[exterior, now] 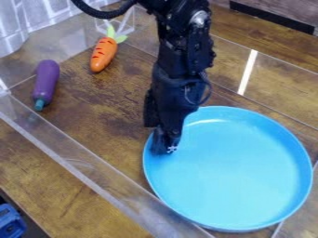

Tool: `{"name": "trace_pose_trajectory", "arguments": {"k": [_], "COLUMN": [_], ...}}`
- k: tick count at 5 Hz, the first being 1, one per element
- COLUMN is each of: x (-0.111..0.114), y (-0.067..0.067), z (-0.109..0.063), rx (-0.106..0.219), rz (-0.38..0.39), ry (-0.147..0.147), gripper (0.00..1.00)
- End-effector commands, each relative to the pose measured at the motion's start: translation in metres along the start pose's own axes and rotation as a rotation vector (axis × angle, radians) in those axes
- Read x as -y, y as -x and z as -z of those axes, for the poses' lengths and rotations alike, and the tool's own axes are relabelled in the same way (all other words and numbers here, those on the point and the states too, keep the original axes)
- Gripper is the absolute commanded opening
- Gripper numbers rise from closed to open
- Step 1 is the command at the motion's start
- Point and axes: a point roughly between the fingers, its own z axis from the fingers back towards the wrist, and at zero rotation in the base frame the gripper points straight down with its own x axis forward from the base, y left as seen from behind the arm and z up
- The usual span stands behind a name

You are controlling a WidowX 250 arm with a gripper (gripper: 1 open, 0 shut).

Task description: Put the carrot on the blue tray

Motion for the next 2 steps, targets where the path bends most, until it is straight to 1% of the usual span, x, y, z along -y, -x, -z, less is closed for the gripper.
{"name": "trace_pose_trajectory", "arguments": {"k": [1, 2], "x": [-0.0161, -0.0245], "y": [0.0085, 0.0142], "z": [-0.0015, -0.0003], "rx": [0.016, 0.014], "rz": [0.03, 0.043], "ry": [-0.019, -0.022], "gripper": [1.0, 1.0]}}
